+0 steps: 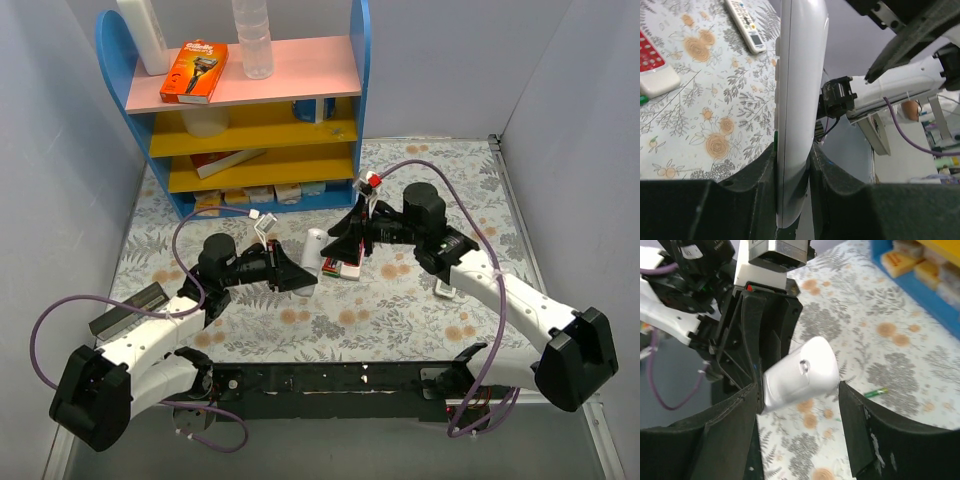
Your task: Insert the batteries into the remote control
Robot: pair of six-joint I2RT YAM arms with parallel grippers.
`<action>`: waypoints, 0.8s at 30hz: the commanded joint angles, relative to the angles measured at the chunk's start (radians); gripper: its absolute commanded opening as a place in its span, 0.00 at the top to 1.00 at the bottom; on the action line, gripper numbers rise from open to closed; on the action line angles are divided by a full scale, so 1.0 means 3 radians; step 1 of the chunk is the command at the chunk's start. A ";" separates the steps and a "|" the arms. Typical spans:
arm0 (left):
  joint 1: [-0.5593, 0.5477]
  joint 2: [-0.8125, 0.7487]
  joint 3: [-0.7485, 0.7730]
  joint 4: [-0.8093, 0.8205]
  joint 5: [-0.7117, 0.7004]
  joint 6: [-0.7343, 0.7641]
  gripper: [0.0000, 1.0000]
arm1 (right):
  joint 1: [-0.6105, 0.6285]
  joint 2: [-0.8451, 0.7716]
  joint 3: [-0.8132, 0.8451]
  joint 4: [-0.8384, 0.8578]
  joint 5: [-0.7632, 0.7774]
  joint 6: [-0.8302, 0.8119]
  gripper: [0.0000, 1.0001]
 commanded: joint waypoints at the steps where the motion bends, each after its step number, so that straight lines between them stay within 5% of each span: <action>1: 0.0012 -0.0189 -0.0048 -0.0399 -0.0446 -0.0133 1.00 | 0.0012 -0.0302 0.0125 -0.0412 0.0425 -0.1121 0.28; 13: 0.0017 -0.0215 0.0101 -0.0722 -0.0606 0.0015 1.00 | 0.0282 -0.0241 0.0206 -0.0422 0.0271 -0.1900 0.13; 24: 0.0012 -0.0261 0.0198 -0.0865 -0.0611 0.0133 1.00 | 0.0482 0.0051 0.0344 -0.0453 0.0450 -0.2105 0.20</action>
